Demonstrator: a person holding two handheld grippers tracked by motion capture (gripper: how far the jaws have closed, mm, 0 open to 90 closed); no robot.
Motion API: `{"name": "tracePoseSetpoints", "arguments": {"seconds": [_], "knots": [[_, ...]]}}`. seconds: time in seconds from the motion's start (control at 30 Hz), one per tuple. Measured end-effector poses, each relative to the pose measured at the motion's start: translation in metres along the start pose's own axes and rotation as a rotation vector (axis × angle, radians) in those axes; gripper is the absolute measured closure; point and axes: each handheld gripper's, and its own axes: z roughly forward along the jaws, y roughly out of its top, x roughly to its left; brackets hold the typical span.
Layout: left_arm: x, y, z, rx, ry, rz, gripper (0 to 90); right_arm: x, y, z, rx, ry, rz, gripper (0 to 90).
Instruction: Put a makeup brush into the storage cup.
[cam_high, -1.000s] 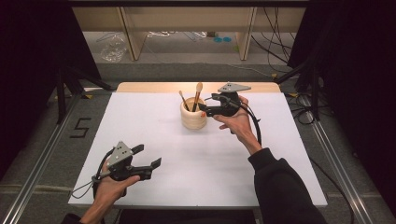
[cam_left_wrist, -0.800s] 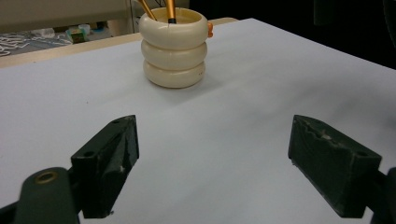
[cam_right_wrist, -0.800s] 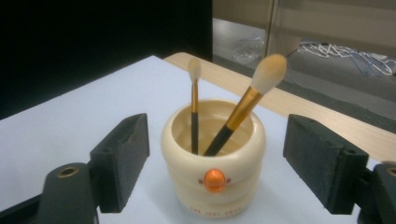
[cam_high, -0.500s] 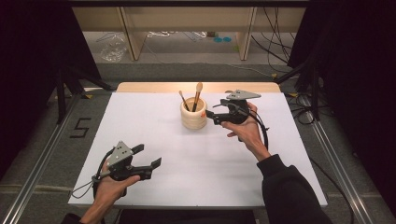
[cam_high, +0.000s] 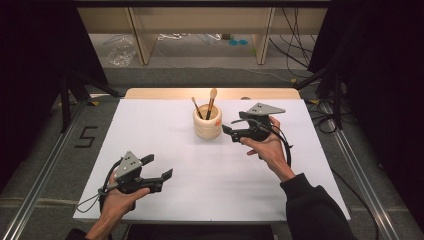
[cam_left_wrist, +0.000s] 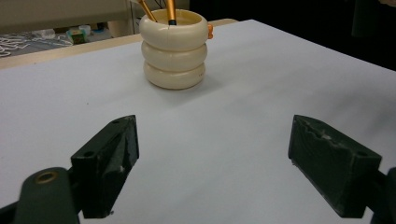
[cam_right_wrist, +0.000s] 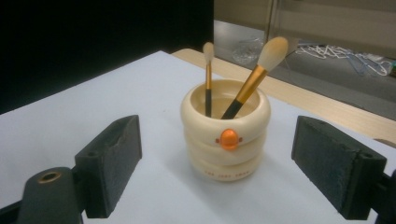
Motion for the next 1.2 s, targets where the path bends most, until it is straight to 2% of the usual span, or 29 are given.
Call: {"name": "tracePoseSetpoints", "arguments": {"seconds": [0.1,0.3,0.37,0.6,1.2], "knots": [[0.001,0.000,0.000,-0.001,0.000,0.012,16.1,0.004,-0.004,-0.005,0.013,0.008,0.007,17.2],[0.000,0.000,-0.001,-0.003,0.002,-0.002,16.1,0.009,-0.011,-0.013,0.009,0.008,0.010,16.8],[0.001,0.001,-0.001,-0.003,0.001,0.011,16.1,0.011,-0.013,-0.016,0.003,0.016,0.011,16.6],[0.001,0.001,-0.001,-0.006,-0.001,0.016,16.1,0.021,-0.019,-0.025,0.007,0.029,0.020,16.6],[0.001,0.001,-0.001,-0.006,0.001,0.016,16.1,0.034,-0.033,-0.038,0.001,0.050,0.024,16.0]]}}
